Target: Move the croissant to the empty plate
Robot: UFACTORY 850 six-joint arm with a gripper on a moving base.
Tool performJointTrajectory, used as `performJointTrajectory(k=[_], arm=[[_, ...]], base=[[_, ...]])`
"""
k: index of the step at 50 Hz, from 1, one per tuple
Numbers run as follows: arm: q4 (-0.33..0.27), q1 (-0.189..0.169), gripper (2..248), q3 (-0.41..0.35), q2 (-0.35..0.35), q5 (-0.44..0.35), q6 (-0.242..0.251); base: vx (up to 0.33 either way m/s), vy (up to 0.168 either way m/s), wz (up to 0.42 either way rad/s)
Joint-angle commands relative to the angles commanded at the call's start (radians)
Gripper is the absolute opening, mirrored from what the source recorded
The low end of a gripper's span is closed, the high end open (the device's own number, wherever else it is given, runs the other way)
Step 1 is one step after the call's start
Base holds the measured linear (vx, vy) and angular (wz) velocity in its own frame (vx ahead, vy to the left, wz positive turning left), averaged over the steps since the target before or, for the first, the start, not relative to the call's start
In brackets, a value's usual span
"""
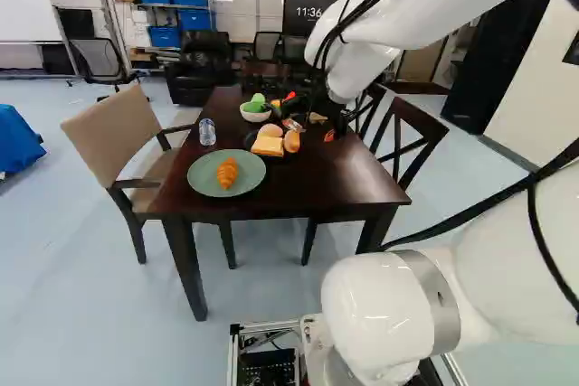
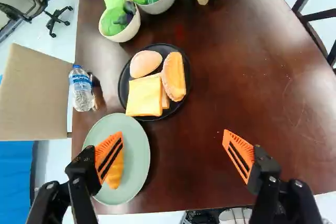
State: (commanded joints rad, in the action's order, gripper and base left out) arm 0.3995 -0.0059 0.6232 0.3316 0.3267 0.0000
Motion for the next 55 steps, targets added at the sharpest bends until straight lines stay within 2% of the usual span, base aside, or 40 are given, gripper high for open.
performJointTrajectory(k=[15, 35, 55], arm=[[0.0, -0.045, 247, -0.002, 0.0, 0.0, 0.0], [-0.002, -0.046, 247, -0.004, 0.0, -0.005, 0.0], [-0.017, -0.044, 247, -0.024, -0.002, -0.05, 0.0]], base=[[0.0, 0.0, 0.0], [0.0, 0.0, 0.0], [0.0, 0.0, 0.0]])
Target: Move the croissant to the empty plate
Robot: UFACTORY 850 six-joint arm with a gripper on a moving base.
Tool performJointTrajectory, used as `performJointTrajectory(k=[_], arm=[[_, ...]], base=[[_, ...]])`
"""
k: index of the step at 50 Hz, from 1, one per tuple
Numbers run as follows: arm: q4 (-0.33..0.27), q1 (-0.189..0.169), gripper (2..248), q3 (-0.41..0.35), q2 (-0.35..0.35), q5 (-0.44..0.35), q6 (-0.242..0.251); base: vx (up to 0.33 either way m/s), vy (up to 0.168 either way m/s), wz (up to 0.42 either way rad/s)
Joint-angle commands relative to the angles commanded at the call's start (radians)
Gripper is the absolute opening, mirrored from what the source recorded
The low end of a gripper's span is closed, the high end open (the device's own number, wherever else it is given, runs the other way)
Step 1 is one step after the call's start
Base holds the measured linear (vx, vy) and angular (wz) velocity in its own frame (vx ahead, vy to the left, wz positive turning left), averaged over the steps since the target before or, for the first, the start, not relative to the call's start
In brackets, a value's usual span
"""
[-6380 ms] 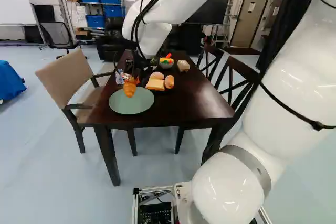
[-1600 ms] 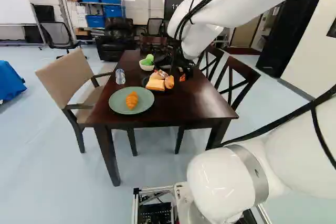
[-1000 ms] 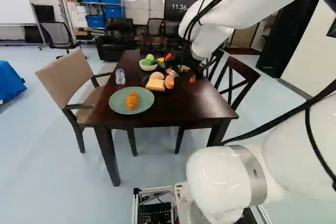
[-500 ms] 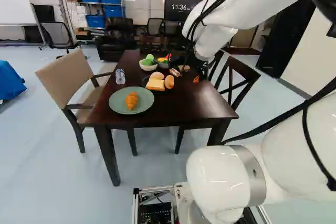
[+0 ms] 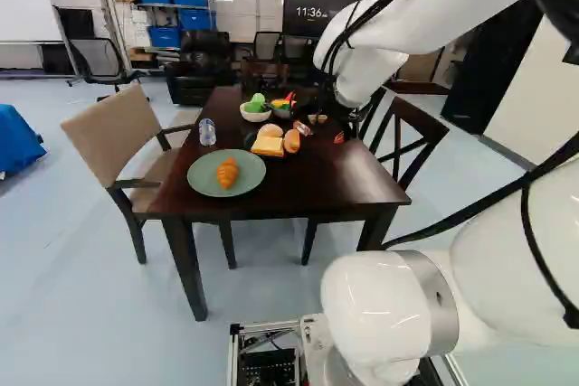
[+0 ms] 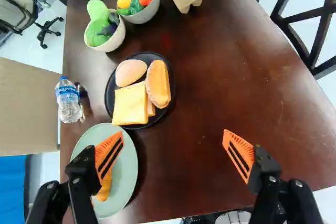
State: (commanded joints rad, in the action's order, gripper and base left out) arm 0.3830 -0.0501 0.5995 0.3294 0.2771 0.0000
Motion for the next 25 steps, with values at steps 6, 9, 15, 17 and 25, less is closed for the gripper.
performJointTrajectory(k=[6, 9, 15, 17, 25], arm=[[-0.007, 0.001, 247, -0.01, -0.001, -0.022, 0.0], [-0.011, 0.002, 247, -0.015, -0.002, -0.034, 0.0], [-0.021, 0.003, 247, -0.028, -0.003, -0.063, 0.0], [-0.024, 0.003, 247, -0.032, -0.003, -0.073, 0.0], [-0.039, 0.005, 247, -0.053, -0.005, -0.118, 0.0]], base=[[0.0, 0.0, 0.0], [0.0, 0.0, 0.0], [0.0, 0.0, 0.0], [0.0, 0.0, 0.0], [0.0, 0.0, 0.0]])
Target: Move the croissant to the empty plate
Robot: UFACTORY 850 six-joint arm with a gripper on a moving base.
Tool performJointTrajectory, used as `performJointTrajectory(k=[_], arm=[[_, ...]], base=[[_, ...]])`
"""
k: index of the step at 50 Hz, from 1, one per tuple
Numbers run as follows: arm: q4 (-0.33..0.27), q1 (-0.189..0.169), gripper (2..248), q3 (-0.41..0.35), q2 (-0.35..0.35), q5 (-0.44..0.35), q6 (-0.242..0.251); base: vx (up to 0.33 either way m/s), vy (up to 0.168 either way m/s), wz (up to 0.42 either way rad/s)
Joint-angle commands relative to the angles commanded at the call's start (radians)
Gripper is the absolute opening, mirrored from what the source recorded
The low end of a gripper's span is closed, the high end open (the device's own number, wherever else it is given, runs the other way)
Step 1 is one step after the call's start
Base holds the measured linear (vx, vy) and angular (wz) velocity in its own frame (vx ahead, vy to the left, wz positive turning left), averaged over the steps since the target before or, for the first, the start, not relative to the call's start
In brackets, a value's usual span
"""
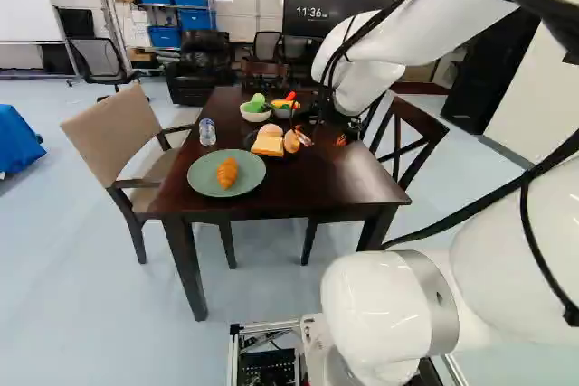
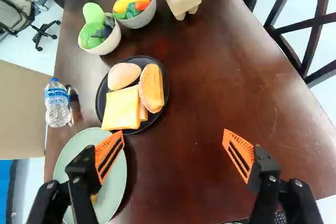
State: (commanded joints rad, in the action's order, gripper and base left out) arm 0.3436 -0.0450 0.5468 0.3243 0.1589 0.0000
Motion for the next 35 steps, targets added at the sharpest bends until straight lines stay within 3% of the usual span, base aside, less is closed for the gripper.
performJointTrajectory(k=[35], arm=[[-0.095, 0.012, 247, -0.127, -0.012, -0.285, 0.0]], base=[[0.0, 0.0, 0.0]])
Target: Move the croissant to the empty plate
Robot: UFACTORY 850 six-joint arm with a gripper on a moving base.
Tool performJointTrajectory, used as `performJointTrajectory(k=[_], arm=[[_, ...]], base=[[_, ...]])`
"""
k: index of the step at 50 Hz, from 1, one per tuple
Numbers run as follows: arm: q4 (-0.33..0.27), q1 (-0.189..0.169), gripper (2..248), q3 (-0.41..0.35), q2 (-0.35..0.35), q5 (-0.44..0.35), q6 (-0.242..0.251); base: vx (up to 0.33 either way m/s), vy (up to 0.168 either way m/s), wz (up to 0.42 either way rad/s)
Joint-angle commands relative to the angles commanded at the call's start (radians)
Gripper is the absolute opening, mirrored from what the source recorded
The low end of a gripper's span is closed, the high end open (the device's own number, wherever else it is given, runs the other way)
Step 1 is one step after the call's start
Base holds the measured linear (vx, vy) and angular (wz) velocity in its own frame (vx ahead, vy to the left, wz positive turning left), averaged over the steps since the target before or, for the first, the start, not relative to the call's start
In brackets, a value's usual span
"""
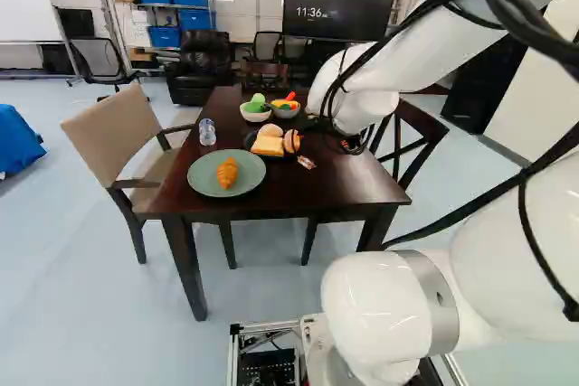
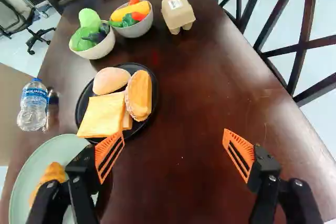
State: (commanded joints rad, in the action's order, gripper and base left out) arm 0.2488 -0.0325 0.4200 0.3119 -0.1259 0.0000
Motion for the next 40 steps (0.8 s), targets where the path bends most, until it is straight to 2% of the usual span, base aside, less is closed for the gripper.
performJointTrajectory(k=[23, 40], arm=[[-0.085, 0.011, 247, -0.114, -0.011, -0.255, 0.0], [-0.138, 0.018, 247, -0.184, -0.018, -0.414, 0.0]], base=[[0.0, 0.0, 0.0], [0.0, 0.0, 0.0]])
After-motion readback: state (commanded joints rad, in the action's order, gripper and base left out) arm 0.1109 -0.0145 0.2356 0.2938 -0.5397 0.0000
